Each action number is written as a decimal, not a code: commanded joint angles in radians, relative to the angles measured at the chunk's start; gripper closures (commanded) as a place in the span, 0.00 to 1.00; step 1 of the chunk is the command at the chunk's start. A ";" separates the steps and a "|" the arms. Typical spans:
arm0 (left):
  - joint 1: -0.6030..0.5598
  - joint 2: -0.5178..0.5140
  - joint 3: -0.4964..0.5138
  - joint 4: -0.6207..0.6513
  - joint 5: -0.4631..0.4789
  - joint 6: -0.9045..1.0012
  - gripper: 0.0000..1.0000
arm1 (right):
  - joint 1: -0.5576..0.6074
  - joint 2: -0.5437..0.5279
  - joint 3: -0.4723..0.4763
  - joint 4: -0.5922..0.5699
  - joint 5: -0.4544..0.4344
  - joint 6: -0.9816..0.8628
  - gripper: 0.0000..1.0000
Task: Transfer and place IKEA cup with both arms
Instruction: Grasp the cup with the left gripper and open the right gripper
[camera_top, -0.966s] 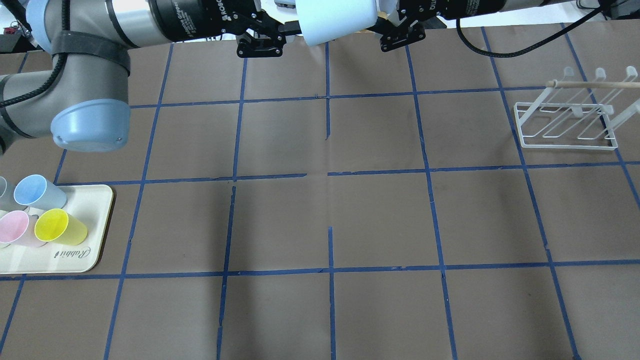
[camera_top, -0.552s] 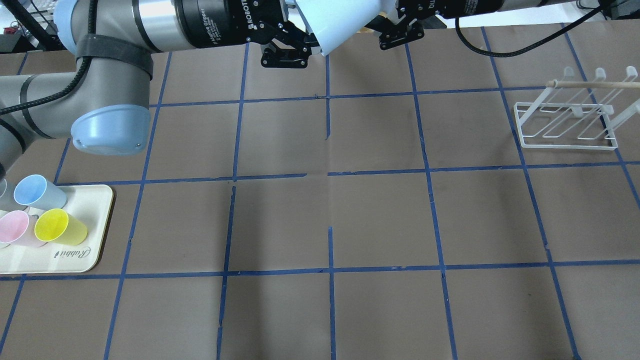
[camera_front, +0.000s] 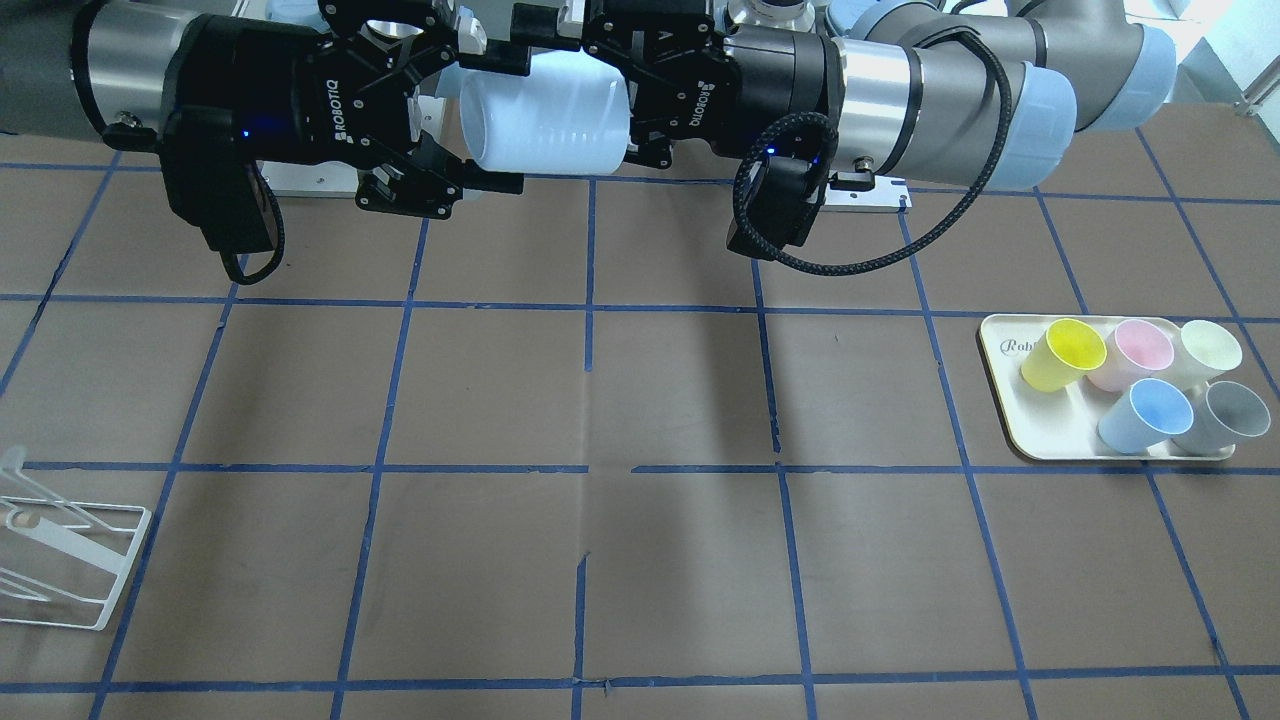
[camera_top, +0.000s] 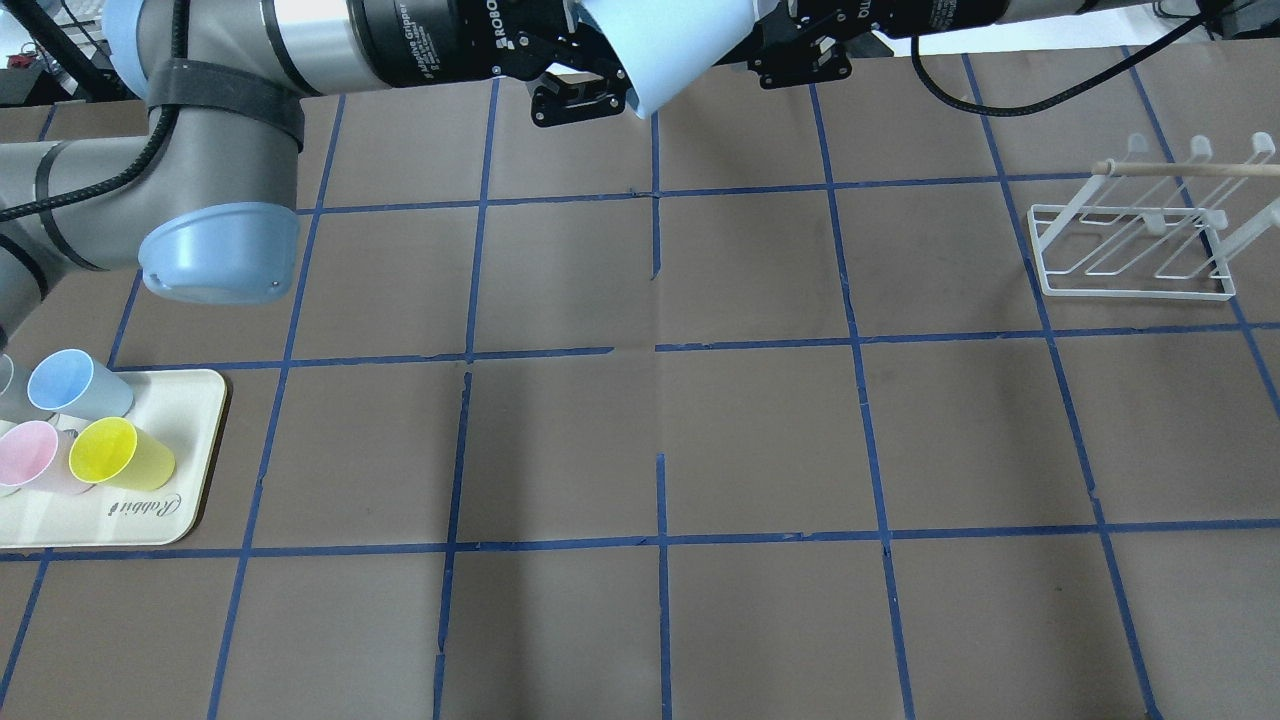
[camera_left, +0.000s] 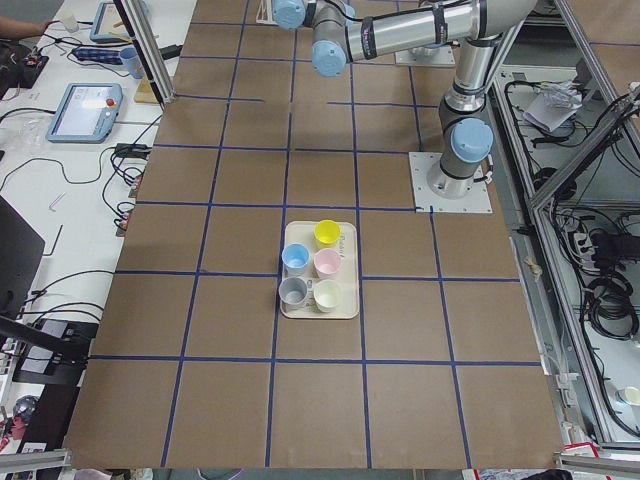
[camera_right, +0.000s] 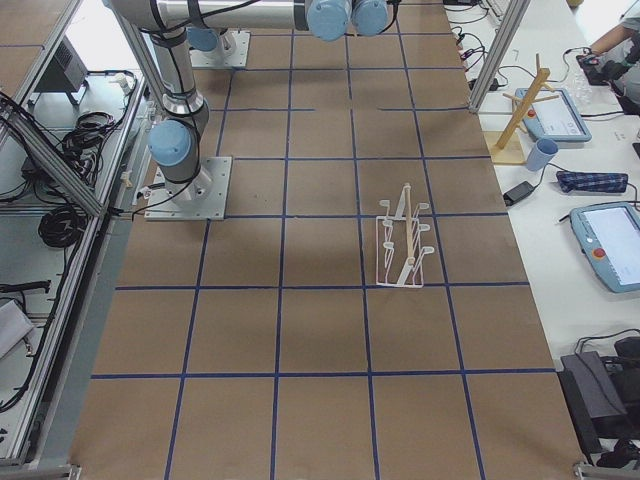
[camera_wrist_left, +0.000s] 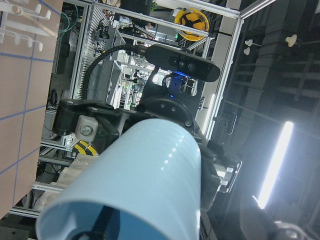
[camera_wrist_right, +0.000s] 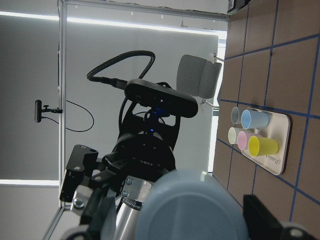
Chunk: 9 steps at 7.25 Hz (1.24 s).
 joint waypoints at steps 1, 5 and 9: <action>0.004 0.000 -0.009 0.023 0.000 0.000 0.57 | 0.000 0.004 -0.001 0.000 0.000 0.006 0.00; 0.013 0.003 -0.008 0.036 0.001 -0.038 0.84 | -0.006 0.011 -0.017 -0.014 0.009 0.083 0.00; 0.056 0.012 -0.006 0.039 0.015 -0.111 1.00 | -0.079 0.048 -0.026 -0.083 -0.158 0.110 0.00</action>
